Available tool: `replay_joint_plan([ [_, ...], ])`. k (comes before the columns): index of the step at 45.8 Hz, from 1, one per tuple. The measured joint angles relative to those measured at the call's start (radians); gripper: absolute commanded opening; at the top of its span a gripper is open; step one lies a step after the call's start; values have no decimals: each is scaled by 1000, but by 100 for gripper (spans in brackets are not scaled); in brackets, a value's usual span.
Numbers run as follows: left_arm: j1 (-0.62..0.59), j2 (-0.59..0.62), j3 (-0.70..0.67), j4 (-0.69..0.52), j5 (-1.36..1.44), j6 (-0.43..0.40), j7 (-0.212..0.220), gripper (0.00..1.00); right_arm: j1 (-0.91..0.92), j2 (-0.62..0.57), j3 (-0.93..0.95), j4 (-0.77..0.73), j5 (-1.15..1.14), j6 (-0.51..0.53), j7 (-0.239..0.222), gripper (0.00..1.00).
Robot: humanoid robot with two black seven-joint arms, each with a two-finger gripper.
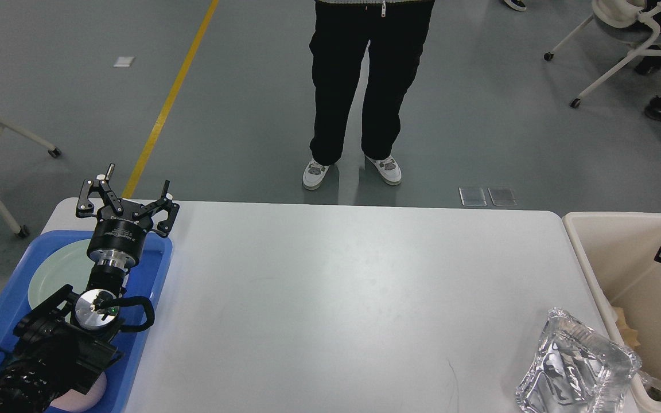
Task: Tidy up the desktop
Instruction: 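Move the right gripper to the crumpled foil bag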
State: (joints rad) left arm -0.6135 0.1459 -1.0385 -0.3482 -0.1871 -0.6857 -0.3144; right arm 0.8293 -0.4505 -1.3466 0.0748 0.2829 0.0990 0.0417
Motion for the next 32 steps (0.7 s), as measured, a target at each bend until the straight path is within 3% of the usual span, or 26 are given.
replay_joint_plan([
  [8,-1,0,0,0,0,0,0,97,249,43,39,159,-6,18,12,100],
  [23,0,-1,0,0,0,0,0,97,974,51,122,1129,-36,103,41,100],
  [29,0,-2,0,0,0,0,0,97,1134,57,148,1414,-98,106,41,100],
  [32,0,-2,0,0,0,0,0,97,1162,52,147,1485,-122,106,41,100],
])
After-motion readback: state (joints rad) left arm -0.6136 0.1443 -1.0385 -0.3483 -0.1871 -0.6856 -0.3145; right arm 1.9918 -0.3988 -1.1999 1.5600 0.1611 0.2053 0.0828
